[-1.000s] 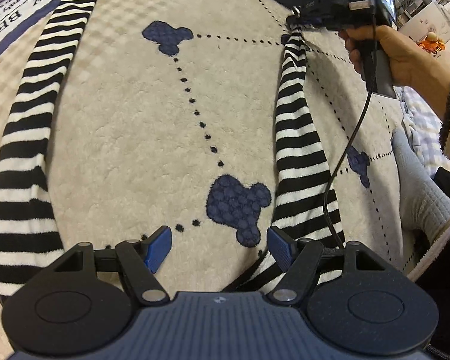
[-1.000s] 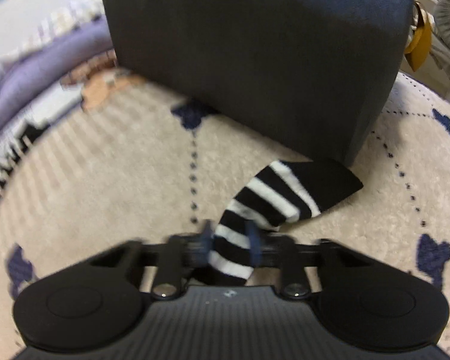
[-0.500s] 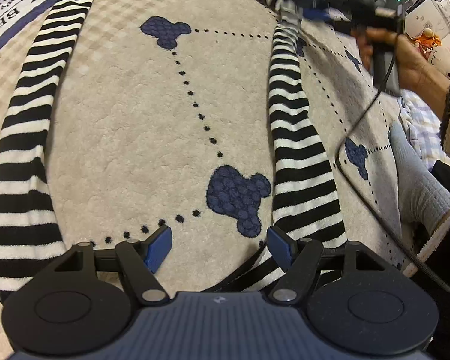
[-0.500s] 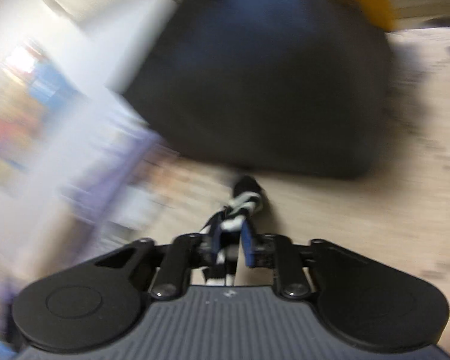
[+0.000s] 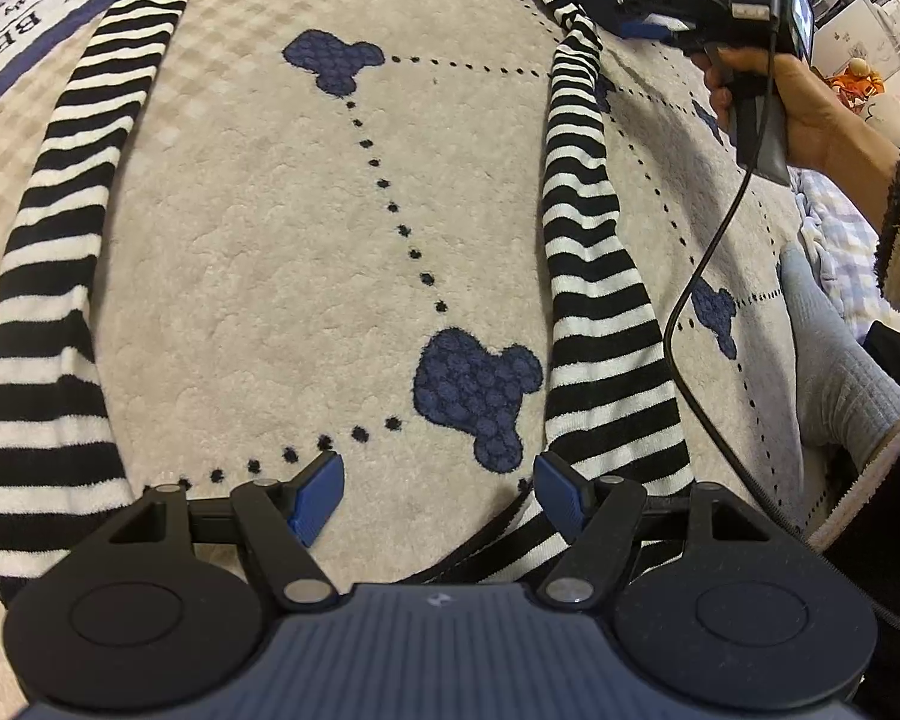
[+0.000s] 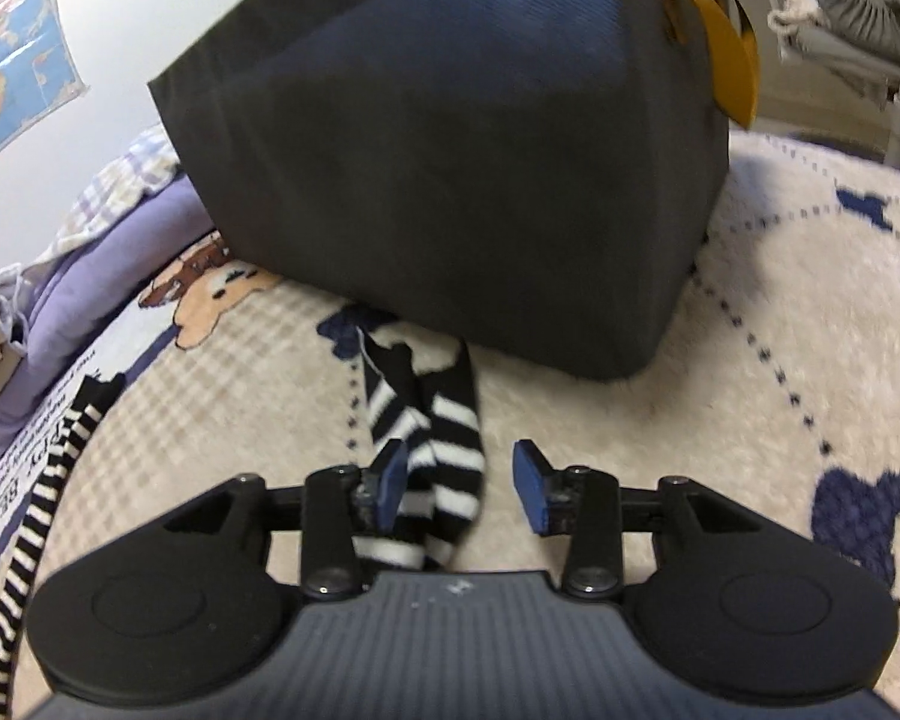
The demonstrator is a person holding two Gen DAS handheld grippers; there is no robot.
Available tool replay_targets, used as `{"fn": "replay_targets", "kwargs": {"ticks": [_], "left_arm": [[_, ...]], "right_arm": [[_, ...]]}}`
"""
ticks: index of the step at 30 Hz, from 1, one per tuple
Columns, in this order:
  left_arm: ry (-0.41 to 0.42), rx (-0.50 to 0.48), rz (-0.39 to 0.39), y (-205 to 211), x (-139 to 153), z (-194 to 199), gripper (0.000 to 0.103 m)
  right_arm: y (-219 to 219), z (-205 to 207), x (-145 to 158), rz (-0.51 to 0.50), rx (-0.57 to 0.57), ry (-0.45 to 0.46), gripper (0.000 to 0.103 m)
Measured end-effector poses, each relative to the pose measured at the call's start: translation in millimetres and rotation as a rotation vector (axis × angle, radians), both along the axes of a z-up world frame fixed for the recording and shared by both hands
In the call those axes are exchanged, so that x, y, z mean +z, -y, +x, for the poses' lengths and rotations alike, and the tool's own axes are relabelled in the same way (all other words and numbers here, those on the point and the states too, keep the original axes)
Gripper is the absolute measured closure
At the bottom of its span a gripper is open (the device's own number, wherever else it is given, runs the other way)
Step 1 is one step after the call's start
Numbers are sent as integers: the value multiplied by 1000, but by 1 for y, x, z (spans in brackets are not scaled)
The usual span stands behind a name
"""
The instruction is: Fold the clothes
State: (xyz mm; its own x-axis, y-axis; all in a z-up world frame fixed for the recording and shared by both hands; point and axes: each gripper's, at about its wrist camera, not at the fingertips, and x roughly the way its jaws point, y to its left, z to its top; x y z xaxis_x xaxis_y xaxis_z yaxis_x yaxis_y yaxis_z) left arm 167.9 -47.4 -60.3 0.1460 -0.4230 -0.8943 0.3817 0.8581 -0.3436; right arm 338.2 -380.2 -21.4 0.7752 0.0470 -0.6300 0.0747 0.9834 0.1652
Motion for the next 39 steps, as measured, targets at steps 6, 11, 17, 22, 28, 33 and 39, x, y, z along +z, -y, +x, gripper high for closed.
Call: {"fn": "replay_targets", "kwargs": {"ticks": [6,11,17,22,28,33,39], "left_arm": [[-9,1,-6,-4,0,-1,33],[-19,6,-12,-10,0,-2,33],[-28,19,-21,-17,1,-2,33],[-30,22,-22,-21,0,-2,33],[-25,17,-10,-19,-1,-2,33],[-23,16,-6,-18,-1,-2,33],[-26,16,-11,-19,-2,-2,33]], "right_arm": [[-49,13,3,-183,103,43,61],[-83,28,-13,-408,128,18,64],[-85,37,-37,-557,96,-54,95],[-48,28,-13,-193,53,25,98],[-7,21,12,275,106,173,97],[16,23,3,436,49,168,83],[12,24,-23,115,-62,-3,74]]}}
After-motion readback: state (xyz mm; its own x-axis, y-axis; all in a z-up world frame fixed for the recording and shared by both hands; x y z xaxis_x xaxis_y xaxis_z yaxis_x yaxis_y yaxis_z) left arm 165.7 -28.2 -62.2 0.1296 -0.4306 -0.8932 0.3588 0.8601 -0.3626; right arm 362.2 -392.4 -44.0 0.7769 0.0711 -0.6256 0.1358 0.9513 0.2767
